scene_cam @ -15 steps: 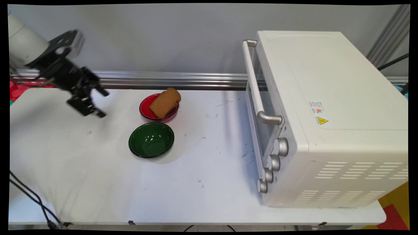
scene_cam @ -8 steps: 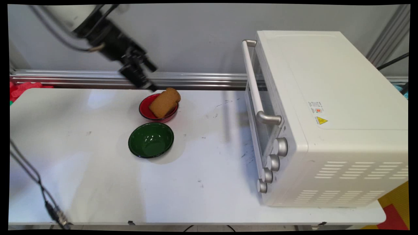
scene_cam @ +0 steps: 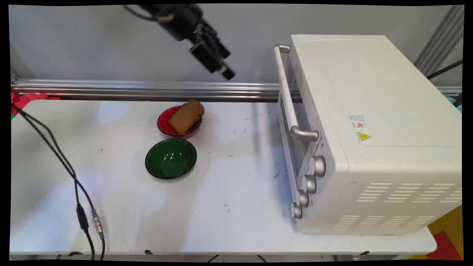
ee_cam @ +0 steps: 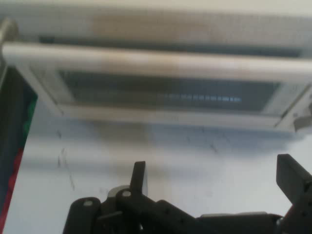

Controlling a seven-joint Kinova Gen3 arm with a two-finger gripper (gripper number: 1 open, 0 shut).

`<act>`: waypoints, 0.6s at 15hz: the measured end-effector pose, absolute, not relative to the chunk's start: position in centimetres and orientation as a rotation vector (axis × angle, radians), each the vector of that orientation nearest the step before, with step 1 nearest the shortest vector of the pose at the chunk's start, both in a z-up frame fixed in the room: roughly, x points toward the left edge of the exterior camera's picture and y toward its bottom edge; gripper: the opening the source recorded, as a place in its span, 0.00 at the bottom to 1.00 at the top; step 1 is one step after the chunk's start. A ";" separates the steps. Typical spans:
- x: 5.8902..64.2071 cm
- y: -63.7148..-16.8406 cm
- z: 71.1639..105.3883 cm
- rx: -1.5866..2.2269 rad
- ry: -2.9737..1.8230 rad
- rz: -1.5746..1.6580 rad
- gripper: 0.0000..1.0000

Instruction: Open the oven

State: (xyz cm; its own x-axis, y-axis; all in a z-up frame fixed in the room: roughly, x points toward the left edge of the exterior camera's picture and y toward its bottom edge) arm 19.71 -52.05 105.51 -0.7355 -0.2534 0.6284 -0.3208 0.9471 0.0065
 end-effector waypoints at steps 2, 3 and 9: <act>18.2 -53.0 106.3 0.378 -2.414 0.124 1.00; 17.4 -53.5 106.6 0.364 -2.404 0.115 1.00; 14.9 -55.6 107.6 0.311 -2.367 0.070 1.00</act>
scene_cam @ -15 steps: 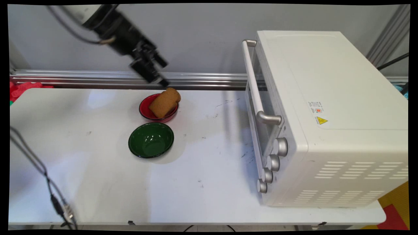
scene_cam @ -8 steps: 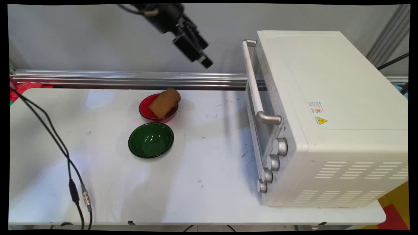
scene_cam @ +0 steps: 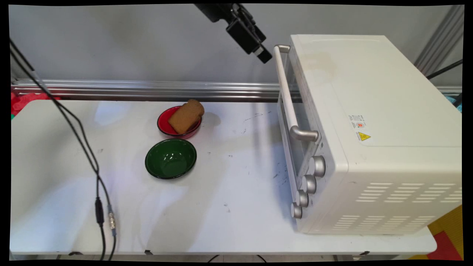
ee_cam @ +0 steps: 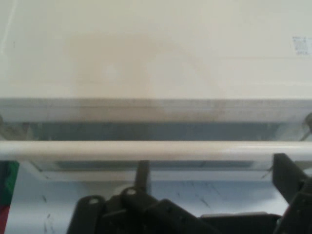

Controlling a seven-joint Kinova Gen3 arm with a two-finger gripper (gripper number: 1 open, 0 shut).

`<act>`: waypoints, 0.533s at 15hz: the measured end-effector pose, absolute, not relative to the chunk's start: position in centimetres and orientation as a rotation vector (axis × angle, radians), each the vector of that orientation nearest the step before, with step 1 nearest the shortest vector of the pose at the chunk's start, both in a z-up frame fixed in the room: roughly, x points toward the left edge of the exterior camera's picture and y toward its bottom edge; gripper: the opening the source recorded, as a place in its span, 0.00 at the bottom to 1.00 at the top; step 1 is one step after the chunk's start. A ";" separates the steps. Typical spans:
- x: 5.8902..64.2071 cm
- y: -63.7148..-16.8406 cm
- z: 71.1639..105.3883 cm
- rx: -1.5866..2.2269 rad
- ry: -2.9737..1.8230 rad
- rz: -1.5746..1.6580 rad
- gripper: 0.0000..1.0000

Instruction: Open the oven

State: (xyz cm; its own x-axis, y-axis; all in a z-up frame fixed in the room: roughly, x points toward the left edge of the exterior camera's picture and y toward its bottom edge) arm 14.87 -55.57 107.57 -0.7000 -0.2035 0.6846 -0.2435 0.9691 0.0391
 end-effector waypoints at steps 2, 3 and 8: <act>14.5 -56.0 107.5 0.314 -2.365 0.057 0.00; 14.4 -56.3 107.4 0.315 -2.366 0.052 0.00; 13.8 -57.1 106.2 0.335 -2.366 0.024 0.00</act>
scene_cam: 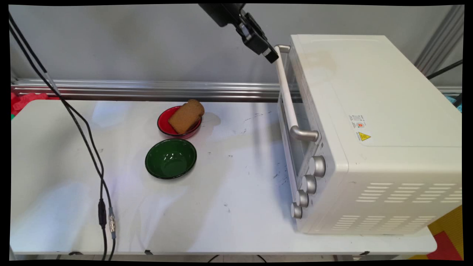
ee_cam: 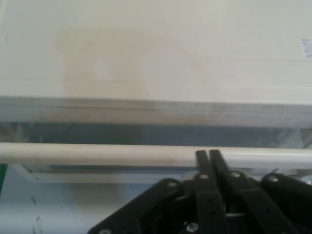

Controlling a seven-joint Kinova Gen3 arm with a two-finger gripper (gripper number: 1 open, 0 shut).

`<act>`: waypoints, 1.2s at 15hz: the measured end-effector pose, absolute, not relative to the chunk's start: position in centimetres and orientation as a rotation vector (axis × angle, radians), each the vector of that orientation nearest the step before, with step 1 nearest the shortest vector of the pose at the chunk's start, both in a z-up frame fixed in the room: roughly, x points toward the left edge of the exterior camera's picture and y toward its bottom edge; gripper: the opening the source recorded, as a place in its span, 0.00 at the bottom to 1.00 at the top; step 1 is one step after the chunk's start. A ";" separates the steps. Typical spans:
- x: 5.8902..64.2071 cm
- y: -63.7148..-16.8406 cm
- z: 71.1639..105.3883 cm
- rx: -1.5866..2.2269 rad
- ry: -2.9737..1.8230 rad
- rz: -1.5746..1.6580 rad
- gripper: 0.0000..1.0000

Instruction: Open the oven

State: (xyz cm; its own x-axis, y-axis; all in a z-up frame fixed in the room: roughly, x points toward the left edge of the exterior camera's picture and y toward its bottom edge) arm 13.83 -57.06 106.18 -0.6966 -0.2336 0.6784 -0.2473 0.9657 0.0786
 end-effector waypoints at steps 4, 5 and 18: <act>13.0 -57.7 104.9 0.360 -2.350 0.008 0.00; 12.6 -57.8 104.4 0.365 -2.345 0.004 0.00; 8.5 -59.8 98.6 0.339 -2.315 0.022 0.00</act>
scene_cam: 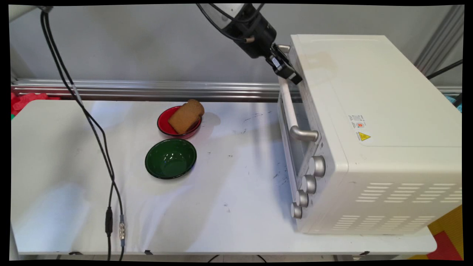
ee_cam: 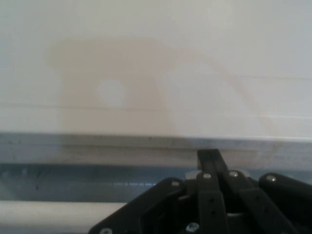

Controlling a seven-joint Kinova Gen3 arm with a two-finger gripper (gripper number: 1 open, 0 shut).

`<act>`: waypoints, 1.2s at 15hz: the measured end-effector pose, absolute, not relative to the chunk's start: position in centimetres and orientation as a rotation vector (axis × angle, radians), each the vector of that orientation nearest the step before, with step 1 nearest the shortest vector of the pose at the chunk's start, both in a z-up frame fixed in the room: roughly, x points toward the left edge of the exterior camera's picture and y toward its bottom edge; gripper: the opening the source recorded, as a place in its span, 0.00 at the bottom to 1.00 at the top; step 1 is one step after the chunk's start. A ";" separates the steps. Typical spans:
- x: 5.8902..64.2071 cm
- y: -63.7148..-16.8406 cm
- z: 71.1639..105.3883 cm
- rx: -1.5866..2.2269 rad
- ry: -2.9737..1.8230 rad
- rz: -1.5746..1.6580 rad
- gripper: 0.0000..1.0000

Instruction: Open the oven

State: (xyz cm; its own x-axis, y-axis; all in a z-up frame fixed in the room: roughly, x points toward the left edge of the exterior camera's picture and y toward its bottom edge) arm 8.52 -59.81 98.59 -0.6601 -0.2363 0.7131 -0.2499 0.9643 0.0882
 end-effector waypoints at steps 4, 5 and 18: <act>8.3 -59.8 97.3 0.314 -2.332 0.024 0.00; 8.5 -59.7 97.0 0.308 -2.338 0.025 0.00; 14.7 -58.2 93.3 0.203 -2.469 -0.003 0.00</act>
State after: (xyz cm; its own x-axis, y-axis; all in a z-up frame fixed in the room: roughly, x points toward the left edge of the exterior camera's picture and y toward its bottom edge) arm 14.70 -58.23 93.27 -0.7756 -0.1469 0.6139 -0.1455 0.9880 0.0527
